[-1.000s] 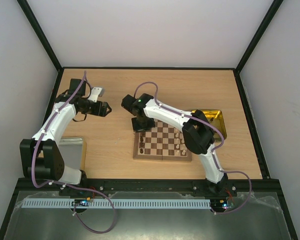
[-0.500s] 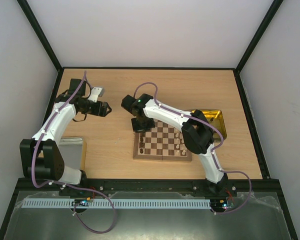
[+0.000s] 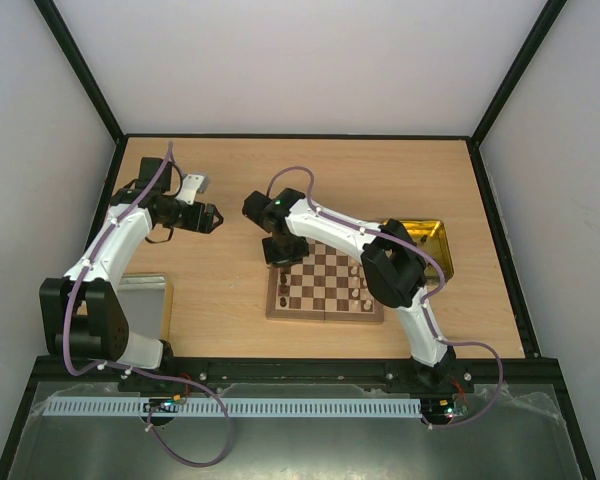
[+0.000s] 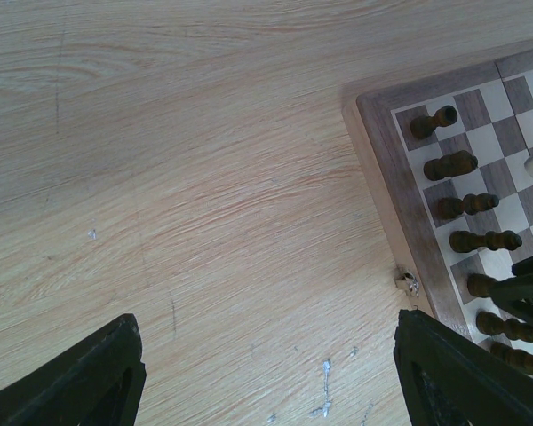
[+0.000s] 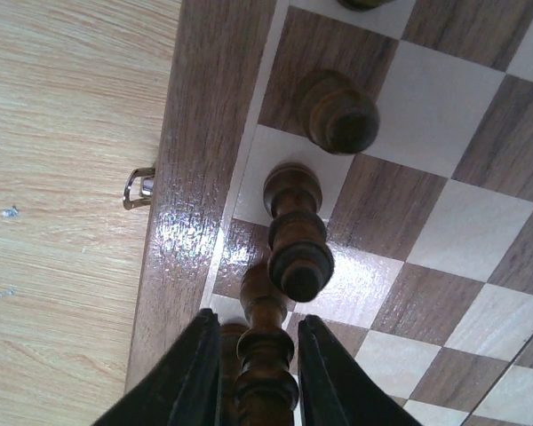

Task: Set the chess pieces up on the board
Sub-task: Move the chess piece to the chessboard, then pick up the chess piece from the storage box.

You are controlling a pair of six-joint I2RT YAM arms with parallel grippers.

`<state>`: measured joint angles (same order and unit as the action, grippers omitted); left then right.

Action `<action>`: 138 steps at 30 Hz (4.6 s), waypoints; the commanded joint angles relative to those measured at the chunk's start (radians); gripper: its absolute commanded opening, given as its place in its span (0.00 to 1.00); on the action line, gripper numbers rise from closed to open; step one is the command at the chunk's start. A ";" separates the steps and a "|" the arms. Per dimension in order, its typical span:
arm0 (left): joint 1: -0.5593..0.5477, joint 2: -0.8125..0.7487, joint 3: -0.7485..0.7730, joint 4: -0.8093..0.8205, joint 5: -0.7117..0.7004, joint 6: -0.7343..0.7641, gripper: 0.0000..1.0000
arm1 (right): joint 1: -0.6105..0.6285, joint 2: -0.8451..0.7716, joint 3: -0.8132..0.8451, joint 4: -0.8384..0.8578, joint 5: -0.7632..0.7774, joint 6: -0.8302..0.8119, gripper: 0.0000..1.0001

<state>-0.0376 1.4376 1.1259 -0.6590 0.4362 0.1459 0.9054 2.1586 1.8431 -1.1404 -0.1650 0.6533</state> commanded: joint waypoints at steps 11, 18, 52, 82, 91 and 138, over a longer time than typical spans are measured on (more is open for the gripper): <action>0.008 -0.012 -0.019 0.013 -0.003 0.006 0.77 | 0.002 0.009 0.043 -0.015 0.003 0.005 0.31; 0.008 -0.018 -0.017 0.010 -0.006 0.006 0.77 | 0.002 0.011 0.048 -0.015 -0.010 0.007 0.30; 0.008 -0.023 -0.019 0.002 -0.007 0.007 0.77 | 0.002 0.000 -0.008 0.013 -0.024 0.016 0.27; 0.008 -0.031 -0.024 0.003 -0.006 0.009 0.77 | 0.001 -0.013 -0.001 0.003 -0.010 0.026 0.40; 0.008 -0.031 -0.020 0.000 -0.005 0.011 0.77 | 0.000 -0.031 0.033 -0.030 -0.001 0.024 0.63; 0.047 -0.107 0.148 -0.369 -0.109 0.135 0.78 | -0.313 -0.557 -0.223 0.032 0.248 0.011 0.61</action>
<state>0.0040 1.3624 1.2781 -1.0088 0.3359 0.2939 0.5903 1.6573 1.6028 -1.0733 0.0628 0.6777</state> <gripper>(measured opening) 0.783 0.613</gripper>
